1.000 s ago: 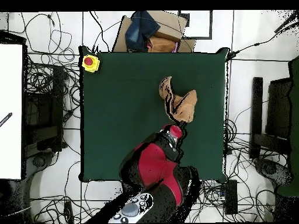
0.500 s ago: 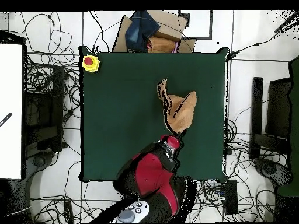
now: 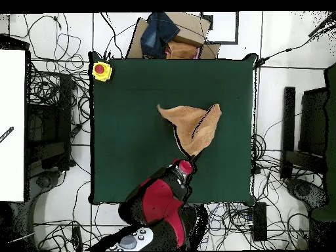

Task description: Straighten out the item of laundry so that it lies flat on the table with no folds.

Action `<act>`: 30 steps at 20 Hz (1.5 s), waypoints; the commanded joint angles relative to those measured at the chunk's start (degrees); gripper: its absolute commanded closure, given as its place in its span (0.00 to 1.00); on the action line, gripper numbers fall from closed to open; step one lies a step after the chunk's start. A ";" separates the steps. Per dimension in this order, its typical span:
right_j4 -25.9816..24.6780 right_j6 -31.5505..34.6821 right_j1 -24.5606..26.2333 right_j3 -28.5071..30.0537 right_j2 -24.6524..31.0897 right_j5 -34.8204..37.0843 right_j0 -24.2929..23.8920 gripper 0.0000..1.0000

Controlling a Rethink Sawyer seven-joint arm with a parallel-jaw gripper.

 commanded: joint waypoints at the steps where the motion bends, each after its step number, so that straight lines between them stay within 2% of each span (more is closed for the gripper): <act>1: 6.00 21.63 4.84 4.29 8.41 -4.44 1.52 1.00; 8: 10.76 22.16 7.63 5.49 9.52 -7.75 3.26 1.00; 17: 13.70 21.81 9.13 6.42 10.87 -10.05 3.89 1.00; 30: 8.61 19.91 7.29 8.52 14.62 -9.94 0.24 1.00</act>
